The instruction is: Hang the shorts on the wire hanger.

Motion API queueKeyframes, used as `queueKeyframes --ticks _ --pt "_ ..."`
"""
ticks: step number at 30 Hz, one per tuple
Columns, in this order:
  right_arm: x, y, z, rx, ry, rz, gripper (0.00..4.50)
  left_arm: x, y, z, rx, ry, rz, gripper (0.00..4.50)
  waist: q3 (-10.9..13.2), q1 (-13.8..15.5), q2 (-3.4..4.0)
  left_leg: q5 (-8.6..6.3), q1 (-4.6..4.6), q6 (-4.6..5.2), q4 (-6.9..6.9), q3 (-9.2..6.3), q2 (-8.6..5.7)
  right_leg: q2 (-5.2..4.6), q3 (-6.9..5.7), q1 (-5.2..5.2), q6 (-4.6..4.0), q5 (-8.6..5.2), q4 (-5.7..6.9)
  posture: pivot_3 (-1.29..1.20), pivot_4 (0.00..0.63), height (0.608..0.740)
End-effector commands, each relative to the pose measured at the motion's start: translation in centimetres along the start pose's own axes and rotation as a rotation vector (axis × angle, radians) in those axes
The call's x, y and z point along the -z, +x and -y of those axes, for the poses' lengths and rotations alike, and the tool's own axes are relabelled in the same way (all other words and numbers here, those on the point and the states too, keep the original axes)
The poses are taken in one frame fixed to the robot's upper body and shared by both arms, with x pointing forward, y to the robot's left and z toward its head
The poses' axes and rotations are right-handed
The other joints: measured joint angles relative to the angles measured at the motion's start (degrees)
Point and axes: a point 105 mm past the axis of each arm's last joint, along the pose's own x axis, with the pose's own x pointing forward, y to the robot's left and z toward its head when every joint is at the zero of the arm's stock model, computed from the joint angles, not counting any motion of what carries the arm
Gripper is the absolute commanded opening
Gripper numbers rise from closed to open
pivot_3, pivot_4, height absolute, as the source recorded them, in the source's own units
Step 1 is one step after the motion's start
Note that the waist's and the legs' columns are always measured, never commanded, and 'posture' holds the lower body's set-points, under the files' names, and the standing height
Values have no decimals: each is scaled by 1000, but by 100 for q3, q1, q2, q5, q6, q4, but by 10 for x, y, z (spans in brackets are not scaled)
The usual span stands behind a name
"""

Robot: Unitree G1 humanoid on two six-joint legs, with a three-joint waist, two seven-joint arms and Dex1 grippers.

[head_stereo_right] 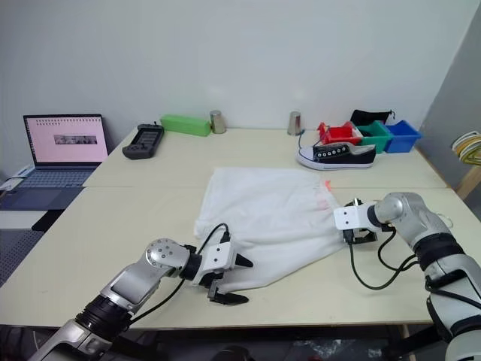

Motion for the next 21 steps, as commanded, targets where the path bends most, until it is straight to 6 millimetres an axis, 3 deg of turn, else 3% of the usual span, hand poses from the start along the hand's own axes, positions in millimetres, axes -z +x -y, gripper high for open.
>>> queueKeyframes --ticks 1,5,6,21 --pt "-8 2 10 9 -34 25 4417 15 -7 0 -18 3 -72 4500 -2 -9 3 0 2 0 0 0 0 0 0 1 -1 -1 1 317 0 740" --pt "-7 3 3 -57 -56 25 4500 17 -12 0 -28 -10 -77 3827 -7 -21 10 -1 21 1 -4 1 2 2 0 11 -6 -4 7 334 0 740" --pt "-5 2 2 -67 -57 22 4118 17 -13 -1 -30 -12 -76 3587 -7 -16 11 -1 22 1 -4 1 3 3 0 12 -6 -4 8 334 0 740" --pt "-2 6 13 -22 -4 20 586 18 -19 -11 -64 -18 -78 426 -9 -19 14 0 26 1 -5 -2 3 5 -2 13 -7 -4 13 335 0 740"
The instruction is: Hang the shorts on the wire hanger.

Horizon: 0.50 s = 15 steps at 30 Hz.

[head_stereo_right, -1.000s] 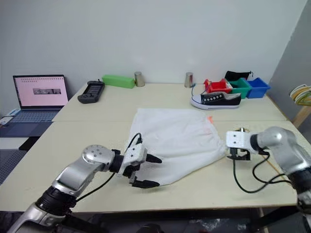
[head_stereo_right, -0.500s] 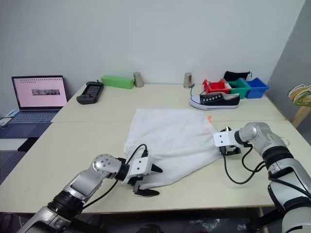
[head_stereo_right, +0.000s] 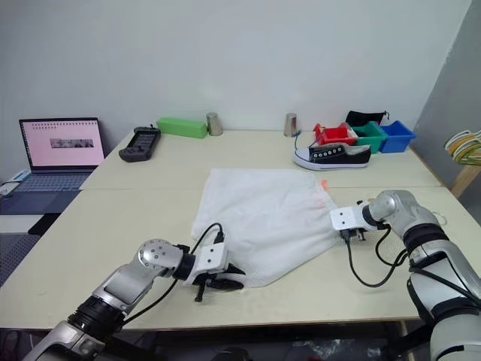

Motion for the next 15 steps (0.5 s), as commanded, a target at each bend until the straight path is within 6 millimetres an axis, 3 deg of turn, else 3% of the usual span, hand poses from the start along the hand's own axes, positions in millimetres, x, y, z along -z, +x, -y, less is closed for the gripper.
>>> queueKeyframes --ticks 1,2,10,12,15 --pt "-3 -9 16 61 1 6 293 9 -8 -8 -36 -10 -46 152 0 -1 0 0 0 0 0 0 0 0 0 0 0 0 0 335 0 740" --pt "-3 -9 16 59 3 10 14 9 -8 -9 -36 -10 -45 0 0 -3 0 0 0 0 0 0 0 0 0 0 0 0 0 334 0 740" --pt "-18 -14 12 38 94 130 14 16 -23 -24 -97 1 -74 0 1 3 3 0 -1 0 -1 -3 0 0 -2 -1 0 0 0 340 0 740" --pt "-27 -20 3 4 122 188 14 22 -36 -32 -133 -6 -97 0 1 19 2 0 -3 0 -1 -7 -1 0 -5 -1 0 0 0 343 0 740" --pt "-50 -35 -26 -96 140 268 14 38 -62 -34 -150 -3 -166 0 1 33 4 -1 -11 1 -1 -24 0 2 -20 -3 0 0 0 346 0 740"
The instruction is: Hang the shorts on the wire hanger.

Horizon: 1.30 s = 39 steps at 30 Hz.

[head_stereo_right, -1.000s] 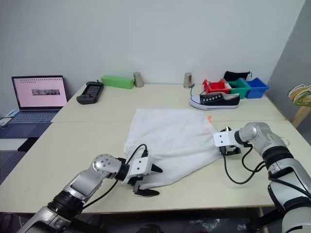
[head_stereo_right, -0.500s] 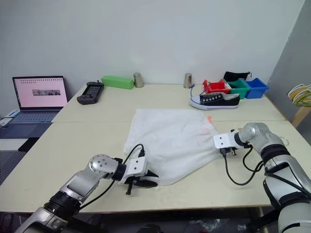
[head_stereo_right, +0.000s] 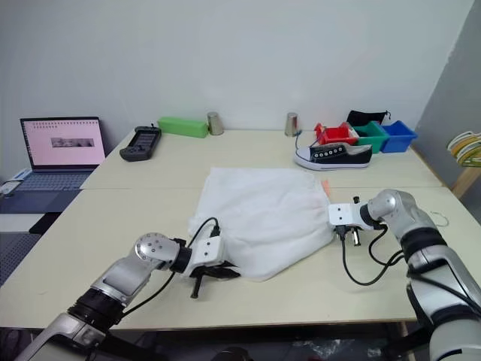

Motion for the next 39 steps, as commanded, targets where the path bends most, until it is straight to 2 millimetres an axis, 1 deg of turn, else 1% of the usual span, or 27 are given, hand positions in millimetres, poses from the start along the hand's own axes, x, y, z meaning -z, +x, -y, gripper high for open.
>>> queueKeyframes --ticks 1,3,5,7,9,12,13,15,16,18,19,20,21,22,23,24,25,26,27,28,29,32,33,34,36,37,39 --pt "-37 -25 -31 -100 20 118 14 31 -44 -13 -76 -7 -137 0 0 20 2 0 -9 0 2 -12 0 -1 -9 -4 0 0 -1 346 0 740" --pt "-54 -31 -57 -174 51 159 14 38 -56 -10 -60 -1 -169 0 -2 22 12 -1 -21 1 1 -22 2 -1 -20 -11 -4 -2 -1 350 0 740" --pt "-73 -35 -91 -276 76 203 14 40 -66 -4 -32 0 -189 0 -1 48 19 -1 -29 2 1 -22 2 -1 -19 -19 -5 -3 -1 350 0 740" --pt "-83 -37 -112 -331 110 216 14 38 -70 4 8 10 -195 0 -3 87 16 -2 -39 3 2 -31 2 -4 -32 -23 -4 -5 -9 350 0 740" --pt "-87 -38 -119 -343 126 212 14 35 -71 11 37 10 -189 0 5 115 25 -4 -37 5 4 -31 1 -5 -38 -14 -3 -6 -13 361 0 740" --pt "-74 -43 -129 -369 111 154 14 24 -78 48 230 -5 -194 0 13 173 22 -3 -35 5 11 -31 -3 -14 -53 -2 26 -22 -20 357 0 740" --pt "-70 -45 -128 -368 107 138 14 24 -80 52 257 -2 -205 0 22 175 13 -3 -29 5 12 -34 -2 -18 -66 5 28 -24 -24 356 0 740" --pt "-67 -48 -120 -346 108 128 14 22 -81 46 248 -7 -208 0 28 191 19 -3 -33 5 15 -38 1 -19 -75 4 27 -27 -29 355 0 740" --pt "-67 -49 -103 -292 116 132 14 16 -79 26 162 13 -184 0 29 209 20 -3 -33 4 16 -39 0 -19 -85 5 27 -26 -26 355 0 740" --pt "-66 -55 -48 -99 150 151 14 0 -79 -45 -146 71 -136 0 46 301 27 3 -30 11 18 -56 -1 -17 -96 11 27 -26 -21 360 0 740" --pt "-67 -60 -12 35 165 161 14 -16 -87 -92 -376 127 -118 0 56 334 26 17 -32 28 19 -62 -12 -7 -113 9 26 -18 -9 362 0 740" --pt "-68 -65 11 113 173 167 14 -28 -93 -120 -514 163 -106 0 60 377 20 27 -38 44 17 -69 -9 -1 -115 6 28 1 -19 363 0 740" --pt "-68 -76 57 323 207 177 14 -53 -117 -161 -768 158 -55 0 73 439 1 47 -36 29 17 -69 -26 27 -133 9 16 11 -10 361 0 740" --pt "-67 -88 91 494 248 180 14 -73 -139 -187 -956 156 -18 0 82 469 -33 61 -48 6 11 -79 -24 35 -126 -6 9 36 -25 361 0 740" --pt "-66 -101 120 657 276 173 14 -90 -161 -205 -1119 154 11 0 91 467 -69 62 -49 0 10 -79 -16 31 -116 -13 -18 58 -19 361 0 740" --pt "-67 -125 151 884 258 147 14 -111 -186 -218 -1277 146 60 0 80 472 -109 59 -54 -18 7 -73 -14 31 -113 -34 -29 64 -12 365 0 740" --pt "-68 -141 167 1019 235 131 14 -122 -200 -223 -1361 144 88 0 69 468 -126 65 -102 -47 2 -69 -13 26 -103 -96 -35 76 -9 365 0 740" --pt "-75 -171 185 1218 224 154 14 -141 -219 -226 -1467 170 134 0 66 475 -130 86 -147 -112 6 -67 4 10 -100 -155 -36 77 6 361 0 740" --pt "-85 -198 195 1382 194 180 14 -162 -238 -227 -1555 204 196 0 47 488 -131 84 -191 -125 -1 -44 4 -5 -96 -202 -34 75 7 361 0 740" --pt "-90 -214 199 1477 177 201 14 -175 -250 -226 -1608 229 236 0 50 492 -137 86 -222 -131 1 -29 -4 -29 -96 -234 -32 74 0 361 0 740" --pt "-99 -222 200 1533 119 218 14 -186 -260 -224 -1649 257 268 0 52 492 -142 78 -249 -144 2 3 -23 -66 -114 -303 -32 74 43 363 0 740" --pt "-114 -213 196 1543 -17 246 14 -193 -263 -222 -1654 317 261 0 50 464 -149 68 -310 -127 -1 30 -50 -110 -135 -363 -33 73 34 369 0 740" --pt "-113 -195 190 1484 -34 256 14 -182 -248 -225 -1571 300 210 0 50 453 -149 63 -309 -120 -4 35 -61 -119 -135 -362 -33 73 27 382 0 740" --pt "-108 -166 179 1383 -45 252 14 -155 -217 -227 -1399 255 107 0 49 449 -149 62 -310 -117 -11 37 -65 -119 -134 -353 -32 73 -1 387 0 740" --pt "-94 -107 142 1149 -38 237 14 -97 -158 -213 -1066 189 -43 0 5 416 -129 62 -290 -116 -35 35 -65 -114 -156 -303 -26 76 -26 392 0 740" --pt "-87 -85 122 1046 -27 222 14 -75 -138 -201 -939 175 -85 0 2 411 -118 60 -222 -103 -60 47 -76 -88 -173 -213 -9 66 -55 394 0 740" --pt "-75 -56 87 864 20 197 14 -42 -109 -174 -724 177 -129 0 6 388 -96 68 -178 -80 -69 51 -116 -88 -165 -167 16 52 -93 391 0 740"
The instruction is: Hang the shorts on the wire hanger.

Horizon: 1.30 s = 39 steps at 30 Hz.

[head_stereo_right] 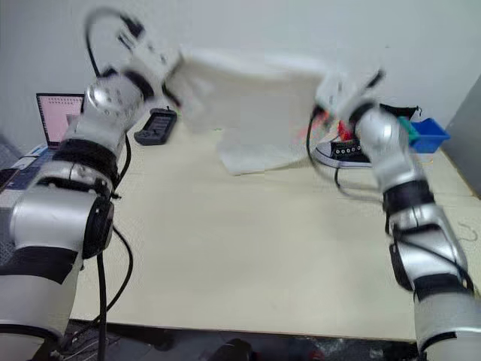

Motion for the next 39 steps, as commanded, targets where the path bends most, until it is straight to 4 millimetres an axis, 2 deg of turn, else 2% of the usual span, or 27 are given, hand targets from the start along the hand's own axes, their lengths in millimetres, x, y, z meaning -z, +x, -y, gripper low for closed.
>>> queueKeyframes --ticks 1,3,6,8,10,12,16,22,27,33,39 --pt "11 -37 -50 -270 58 -64 14 53 -25 83 446 15 -74 0 16 -48 12 11 -1 17 0 -12 0 -1 7 -9 -1 1 29 387 0 740" --pt "16 -60 -79 -440 82 -109 14 68 -50 121 657 26 -60 0 35 -78 38 11 -30 17 54 -42 43 -22 31 -45 -4 1 96 380 0 740" --pt "22 -89 -106 -648 87 -172 14 80 -104 168 963 14 -75 0 35 -165 30 12 -49 17 85 -33 93 14 31 -63 -42 34 108 373 0 740" --pt "23 -101 -113 -727 92 -197 14 82 -131 181 1082 12 -101 0 25 -217 55 -3 13 43 79 -30 108 33 33 -13 -59 42 109 370 0 740" --pt "20 -110 -119 -800 111 -207 14 81 -144 185 1131 9 -126 0 29 -226 76 -15 110 64 71 -32 126 54 24 90 -67 21 85 372 0 740" --pt "15 -125 -127 -906 125 -210 14 80 -150 185 1149 5 -148 0 29 -222 76 -18 160 69 68 -32 150 74 11 147 -76 -26 78 372 0 740" --pt "4 -148 -142 -1064 159 -200 14 83 -161 184 1193 41 -196 0 26 -174 73 -19 157 71 76 -57 148 84 -18 159 -48 -18 78 373 0 740" --pt "-2 -163 -152 -1149 234 -224 14 85 -181 181 1292 78 -233 0 25 -94 76 -47 150 116 76 -48 152 80 -6 147 -71 -5 78 371 0 740" --pt "-5 -172 -157 -1194 311 -248 14 86 -184 179 1323 85 -252 0 25 -65 78 -47 151 116 77 -52 155 83 -15 148 -57 -21 78 356 0 740" --pt "-20 -194 -164 -1305 378 -253 14 87 -171 177 1287 111 -242 0 25 -48 78 -47 149 116 81 -55 152 84 -22 152 -59 -19 77 342 0 740" --pt "-24 -203 -168 -1343 456 -293 14 85 -168 179 1296 131 -224 0 25 -57 78 -47 149 116 81 -58 153 83 -50 154 -57 -20 76 334 0 740"
